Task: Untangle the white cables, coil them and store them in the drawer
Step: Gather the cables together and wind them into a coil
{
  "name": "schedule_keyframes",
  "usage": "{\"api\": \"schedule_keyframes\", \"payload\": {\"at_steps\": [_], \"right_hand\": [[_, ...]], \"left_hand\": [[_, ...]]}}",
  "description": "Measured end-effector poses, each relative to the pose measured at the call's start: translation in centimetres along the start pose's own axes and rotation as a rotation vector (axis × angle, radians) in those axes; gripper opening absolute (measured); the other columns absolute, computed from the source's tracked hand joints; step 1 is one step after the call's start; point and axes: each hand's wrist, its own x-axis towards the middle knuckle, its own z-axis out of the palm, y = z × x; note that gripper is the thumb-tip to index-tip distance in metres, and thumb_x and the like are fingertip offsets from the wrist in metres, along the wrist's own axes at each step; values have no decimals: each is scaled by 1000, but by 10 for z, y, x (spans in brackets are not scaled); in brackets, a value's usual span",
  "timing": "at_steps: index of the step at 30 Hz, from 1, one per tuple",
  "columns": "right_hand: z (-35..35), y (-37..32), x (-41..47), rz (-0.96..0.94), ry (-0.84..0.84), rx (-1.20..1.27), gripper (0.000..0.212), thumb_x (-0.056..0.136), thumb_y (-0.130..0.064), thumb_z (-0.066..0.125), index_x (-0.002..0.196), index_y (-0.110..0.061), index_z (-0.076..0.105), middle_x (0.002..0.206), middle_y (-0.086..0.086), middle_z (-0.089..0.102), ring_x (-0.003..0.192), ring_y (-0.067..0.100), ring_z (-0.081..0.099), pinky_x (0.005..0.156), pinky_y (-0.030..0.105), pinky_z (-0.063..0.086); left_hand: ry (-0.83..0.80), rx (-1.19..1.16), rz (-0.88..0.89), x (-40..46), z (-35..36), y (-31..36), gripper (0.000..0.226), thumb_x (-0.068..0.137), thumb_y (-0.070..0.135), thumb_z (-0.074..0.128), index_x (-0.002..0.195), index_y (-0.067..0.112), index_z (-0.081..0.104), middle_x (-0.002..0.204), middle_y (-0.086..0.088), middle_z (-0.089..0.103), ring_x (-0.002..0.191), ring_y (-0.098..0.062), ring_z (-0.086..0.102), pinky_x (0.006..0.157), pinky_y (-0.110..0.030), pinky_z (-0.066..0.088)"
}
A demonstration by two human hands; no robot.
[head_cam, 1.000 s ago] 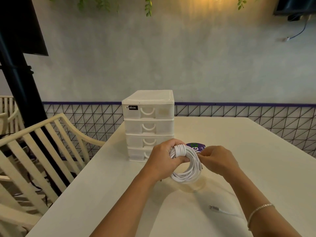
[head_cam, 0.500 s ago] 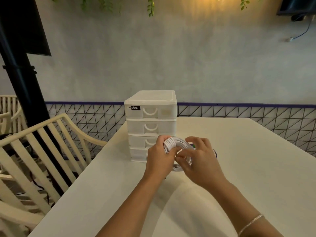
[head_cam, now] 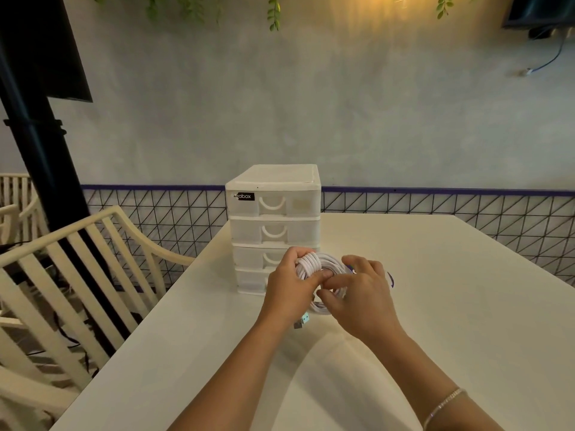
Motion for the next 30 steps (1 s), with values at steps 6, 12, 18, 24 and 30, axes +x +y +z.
{"api": "schedule_keyframes", "payload": {"at_steps": [6, 12, 18, 24, 30], "right_hand": [[-5, 0, 4, 194, -134, 199, 25, 62, -45, 54, 49, -24, 56, 95, -1, 53, 106, 21, 43, 82, 25, 31], [-22, 0, 8, 392, -176, 691, 32, 68, -23, 64, 41, -11, 51, 58, -1, 46, 61, 18, 42, 59, 30, 32], [-31, 4, 14, 538, -264, 843, 67, 31, -35, 55, 80, 10, 56, 74, 8, 48, 74, 22, 40, 73, 36, 32], [-39, 7, 16, 515, -241, 775, 33, 56, -20, 58, 71, 9, 60, 72, 8, 50, 70, 20, 41, 69, 31, 31], [-43, 13, 17, 510, -327, 752, 19, 74, -7, 59, 56, -6, 52, 61, 4, 45, 61, 17, 37, 60, 29, 30]], "left_hand": [[-84, -108, -53, 1, 3, 0, 34, 73, 22, 78, 93, 38, 56, 97, 8, 66, 92, -14, 63, 83, -33, 53], [-132, -82, -2, 0, 1, 3, 35, 79, 22, 73, 101, 45, 57, 96, 7, 64, 77, -13, 59, 71, -35, 53], [-206, 53, 82, -1, -4, 3, 45, 77, 19, 75, 110, 45, 59, 76, 12, 57, 55, -1, 47, 58, -17, 48], [-170, 220, 129, -1, -3, 3, 44, 78, 17, 74, 118, 30, 62, 90, 8, 62, 75, -4, 55, 64, -2, 39], [-144, 395, 111, 0, -3, -2, 43, 83, 20, 69, 122, 34, 59, 113, 0, 64, 98, -18, 58, 84, -28, 48]]}}
